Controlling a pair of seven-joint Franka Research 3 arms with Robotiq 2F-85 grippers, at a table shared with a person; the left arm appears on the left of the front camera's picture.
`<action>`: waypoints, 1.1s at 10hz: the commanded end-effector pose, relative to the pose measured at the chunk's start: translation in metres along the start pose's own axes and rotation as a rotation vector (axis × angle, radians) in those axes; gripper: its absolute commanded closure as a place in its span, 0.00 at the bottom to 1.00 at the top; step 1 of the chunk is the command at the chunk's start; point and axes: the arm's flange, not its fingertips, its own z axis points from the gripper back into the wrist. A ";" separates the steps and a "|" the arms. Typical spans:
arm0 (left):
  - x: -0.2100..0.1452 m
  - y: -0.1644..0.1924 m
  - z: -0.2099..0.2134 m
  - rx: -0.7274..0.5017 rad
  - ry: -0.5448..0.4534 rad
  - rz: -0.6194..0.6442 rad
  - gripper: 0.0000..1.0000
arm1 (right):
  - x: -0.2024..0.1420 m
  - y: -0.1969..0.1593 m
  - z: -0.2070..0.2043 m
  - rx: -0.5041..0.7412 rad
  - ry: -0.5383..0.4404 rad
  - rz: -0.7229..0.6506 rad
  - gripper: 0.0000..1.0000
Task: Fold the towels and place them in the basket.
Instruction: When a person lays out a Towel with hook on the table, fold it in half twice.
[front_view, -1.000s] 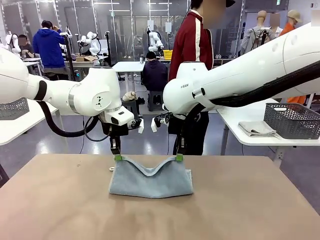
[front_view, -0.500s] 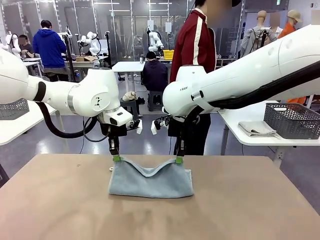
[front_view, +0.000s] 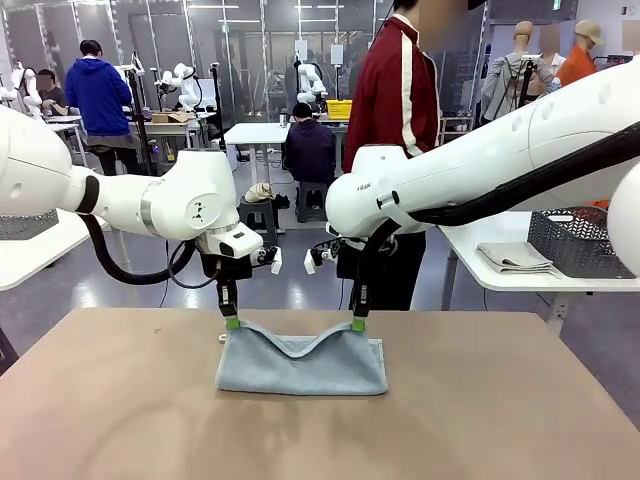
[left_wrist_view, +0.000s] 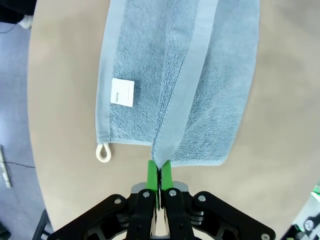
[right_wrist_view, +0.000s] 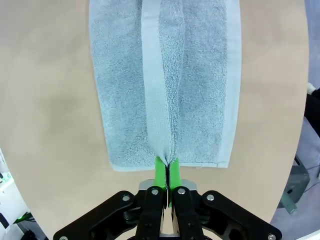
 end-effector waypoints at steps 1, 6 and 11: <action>0.010 0.023 0.001 -0.056 -0.019 -0.033 0.97 | -0.002 -0.016 0.002 0.002 0.022 -0.051 0.97; 0.029 0.063 -0.017 -0.089 -0.005 0.005 0.97 | -0.014 -0.054 -0.012 0.029 0.024 -0.105 0.97; 0.025 0.073 -0.029 -0.101 0.025 0.066 0.80 | -0.021 -0.073 -0.020 0.042 0.017 -0.131 0.85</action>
